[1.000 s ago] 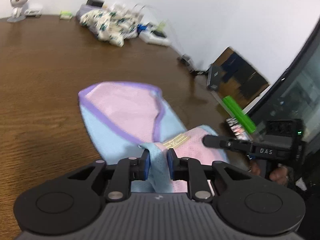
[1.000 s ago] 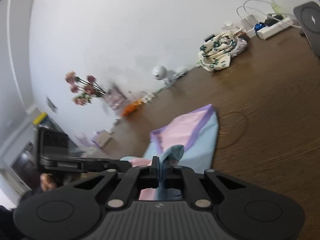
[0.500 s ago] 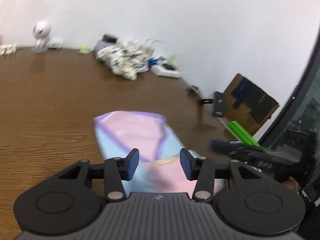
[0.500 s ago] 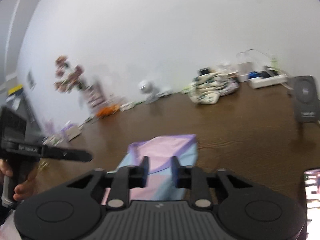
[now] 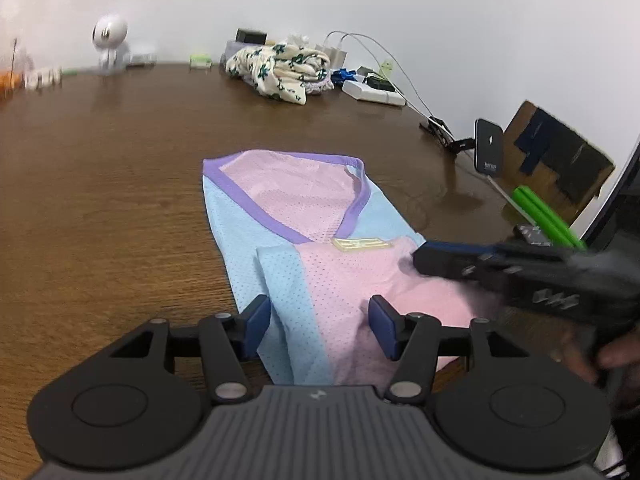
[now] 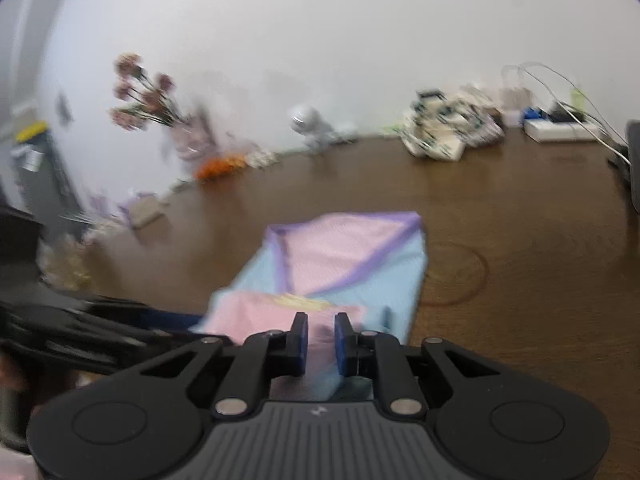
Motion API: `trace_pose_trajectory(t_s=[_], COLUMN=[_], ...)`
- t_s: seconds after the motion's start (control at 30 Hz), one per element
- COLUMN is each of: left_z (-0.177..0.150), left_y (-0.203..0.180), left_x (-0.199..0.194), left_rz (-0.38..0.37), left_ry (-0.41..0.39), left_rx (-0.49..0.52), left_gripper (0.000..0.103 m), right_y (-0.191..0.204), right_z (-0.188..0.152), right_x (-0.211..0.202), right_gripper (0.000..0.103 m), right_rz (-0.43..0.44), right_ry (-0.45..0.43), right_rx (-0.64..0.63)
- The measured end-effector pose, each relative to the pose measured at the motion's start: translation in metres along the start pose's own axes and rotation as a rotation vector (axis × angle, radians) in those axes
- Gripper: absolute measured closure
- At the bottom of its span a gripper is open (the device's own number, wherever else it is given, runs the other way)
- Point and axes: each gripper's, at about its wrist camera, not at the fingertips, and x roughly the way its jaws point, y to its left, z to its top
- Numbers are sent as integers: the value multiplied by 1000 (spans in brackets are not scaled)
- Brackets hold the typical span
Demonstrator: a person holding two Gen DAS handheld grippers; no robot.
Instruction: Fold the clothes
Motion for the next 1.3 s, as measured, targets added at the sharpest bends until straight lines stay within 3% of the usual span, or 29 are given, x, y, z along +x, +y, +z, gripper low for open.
trace_pose_trajectory(t_s=[0.1,0.23,0.33,0.43,0.53,0.67,0.83,0.9,1.03,1.1,1.2,1.3], left_z=[-3,-1,1,2,13,46,92,102,107,105,95,84], left_y=[-4,-3,-5,-4,-1,11,38,46,56,58,54,34], left_x=[0,-2,-2,-2,0,1,35,54,79,84,74,42], left_rz=[16,6,18,22,15,64,162,193,201,190,187,182], left_ry=[-17,-6,6,14,45,35,-1,25,77,86,47,-22], left_rx=[22,20,49,52,28,5,8,-12,-44,-54,-56,-15], left_gripper=[47,46,39,36,36,35,36,49,64,92,99,99], right_y=[8,9,11,13,12,-3,-41,-57,-77,-80,-77,-60], right_z=[-8,-6,0,-6,-4,28,85,96,104,100,97,99], right_x=[6,6,-3,12,16,11,53,76,108,112,103,66], right_gripper=[89,87,88,89,88,88,87,87,89,98,100,100], right_rz=[-10,-29,6,3,-12,33,-124,-158,-203,-176,-138,-107], right_ry=[33,20,-13,52,52,35,111,163,248,249,224,171], right_rx=[-62,-52,-80,-121,-136,-89,-8,29,54,62,44,-20])
